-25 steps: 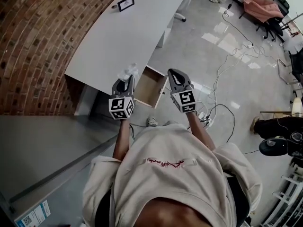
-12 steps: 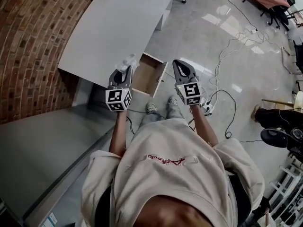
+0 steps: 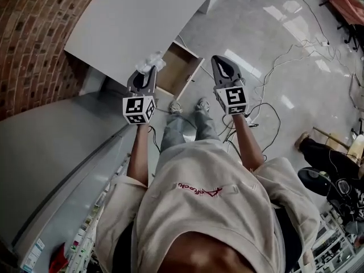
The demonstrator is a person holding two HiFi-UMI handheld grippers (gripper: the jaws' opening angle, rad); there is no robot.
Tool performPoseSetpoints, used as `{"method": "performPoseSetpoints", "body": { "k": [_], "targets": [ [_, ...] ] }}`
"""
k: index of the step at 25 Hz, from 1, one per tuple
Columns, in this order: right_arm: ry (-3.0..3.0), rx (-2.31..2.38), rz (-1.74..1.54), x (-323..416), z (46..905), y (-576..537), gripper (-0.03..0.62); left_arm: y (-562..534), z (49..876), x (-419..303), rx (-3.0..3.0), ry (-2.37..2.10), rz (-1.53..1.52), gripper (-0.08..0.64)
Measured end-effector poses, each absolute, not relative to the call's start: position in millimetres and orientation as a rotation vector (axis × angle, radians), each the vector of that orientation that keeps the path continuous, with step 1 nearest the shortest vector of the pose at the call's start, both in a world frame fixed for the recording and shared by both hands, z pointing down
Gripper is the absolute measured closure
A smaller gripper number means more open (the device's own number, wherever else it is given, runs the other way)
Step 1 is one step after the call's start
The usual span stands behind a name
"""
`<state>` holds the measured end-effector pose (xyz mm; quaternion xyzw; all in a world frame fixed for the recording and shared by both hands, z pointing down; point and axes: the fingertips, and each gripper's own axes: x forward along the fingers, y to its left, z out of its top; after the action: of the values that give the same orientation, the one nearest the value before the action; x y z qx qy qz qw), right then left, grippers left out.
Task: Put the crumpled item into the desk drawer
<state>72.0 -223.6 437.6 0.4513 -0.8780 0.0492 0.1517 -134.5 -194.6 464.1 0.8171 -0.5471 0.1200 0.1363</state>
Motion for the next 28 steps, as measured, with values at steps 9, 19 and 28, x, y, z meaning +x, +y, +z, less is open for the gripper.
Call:
{"method": "performPoseSetpoints", "body": {
  "k": [9,19,28],
  "targets": [
    [-2.592,1.159,0.19,70.4,484.3,-235.9,0.58,-184.8,500.3,-114.7,2.296,-1.624,0.395,0.451],
    [-2.536,1.126,0.26,69.5,547.0,-209.3,0.58,-155.9,569.3,-98.7,2.235,-1.575,0.39,0.451],
    [-2.439,1.156,0.357,76.5,605.6,-158.5,0.58,-126.7,632.0,-102.0,2.203,-1.519,0.403,0.451]
  ]
}}
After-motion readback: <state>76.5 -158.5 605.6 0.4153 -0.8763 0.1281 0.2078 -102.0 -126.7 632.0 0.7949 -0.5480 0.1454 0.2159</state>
